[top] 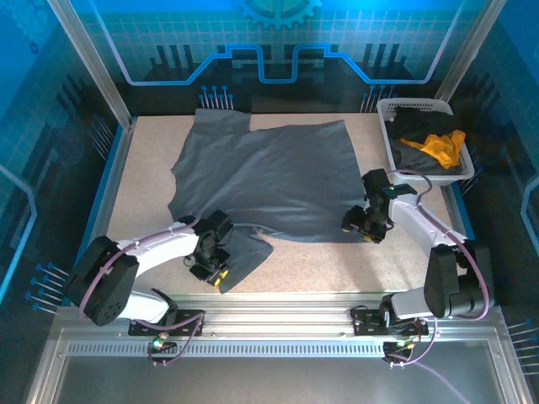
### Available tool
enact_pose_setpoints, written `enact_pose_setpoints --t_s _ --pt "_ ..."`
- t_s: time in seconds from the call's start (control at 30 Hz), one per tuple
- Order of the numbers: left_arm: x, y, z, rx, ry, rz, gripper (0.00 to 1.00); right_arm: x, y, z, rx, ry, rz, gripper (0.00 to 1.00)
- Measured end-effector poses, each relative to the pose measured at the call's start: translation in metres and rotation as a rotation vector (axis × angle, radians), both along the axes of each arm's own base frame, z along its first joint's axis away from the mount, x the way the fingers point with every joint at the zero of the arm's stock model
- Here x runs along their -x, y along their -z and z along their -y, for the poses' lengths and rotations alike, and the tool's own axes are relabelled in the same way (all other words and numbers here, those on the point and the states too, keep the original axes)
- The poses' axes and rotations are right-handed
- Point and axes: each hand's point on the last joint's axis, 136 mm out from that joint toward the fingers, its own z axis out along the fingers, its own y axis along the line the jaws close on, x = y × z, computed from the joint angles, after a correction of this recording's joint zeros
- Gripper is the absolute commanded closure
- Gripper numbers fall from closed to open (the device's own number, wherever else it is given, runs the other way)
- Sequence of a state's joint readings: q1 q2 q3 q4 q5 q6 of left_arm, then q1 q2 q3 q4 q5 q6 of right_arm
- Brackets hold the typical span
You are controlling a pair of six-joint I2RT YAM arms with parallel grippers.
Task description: Fold and stack the t-shirts
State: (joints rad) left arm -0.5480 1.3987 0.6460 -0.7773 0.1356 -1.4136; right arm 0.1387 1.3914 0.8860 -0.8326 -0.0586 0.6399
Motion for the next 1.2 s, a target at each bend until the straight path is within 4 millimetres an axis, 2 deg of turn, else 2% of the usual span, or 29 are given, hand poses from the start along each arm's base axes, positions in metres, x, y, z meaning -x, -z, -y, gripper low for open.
enact_pose_setpoints --t_s 0.17,0.3,0.4,0.5,0.6,0.67,0.8,0.97,1.07,1.2 --pt "-0.004 -0.007 -0.005 -0.02 0.011 0.049 1.0 0.014 0.015 0.036 -0.004 0.177 -0.035 0.4" --pt "-0.008 -0.026 -0.01 0.017 -0.011 0.143 1.0 0.018 0.028 0.057 -0.013 0.298 -0.046 0.46" --pt "-0.005 -0.035 -0.017 0.036 -0.04 0.173 1.0 0.009 0.035 0.063 -0.025 0.338 -0.039 0.53" --pt "0.003 -0.035 -0.024 0.03 -0.054 0.159 1.0 0.003 0.044 0.061 -0.043 0.348 -0.053 0.63" --pt "0.01 -0.033 -0.028 0.02 -0.056 0.141 1.0 0.002 0.053 0.06 -0.053 0.358 -0.076 0.66" --pt "0.013 -0.033 -0.029 0.019 -0.056 0.138 1.0 0.001 0.052 0.06 -0.059 0.367 -0.079 0.72" --pt "0.017 -0.034 -0.031 0.019 -0.054 0.133 1.0 0.003 0.053 0.061 -0.057 0.384 -0.086 1.0" --pt "0.026 -0.042 -0.035 0.026 -0.054 0.134 1.0 0.003 0.045 0.06 -0.06 0.391 -0.049 1.0" --pt "0.034 -0.05 -0.039 0.04 -0.055 0.152 1.0 0.005 0.026 0.062 -0.044 0.393 0.006 1.0" --pt "0.046 -0.057 -0.043 0.056 -0.058 0.157 1.0 0.013 0.005 0.052 -0.027 0.37 0.066 1.0"
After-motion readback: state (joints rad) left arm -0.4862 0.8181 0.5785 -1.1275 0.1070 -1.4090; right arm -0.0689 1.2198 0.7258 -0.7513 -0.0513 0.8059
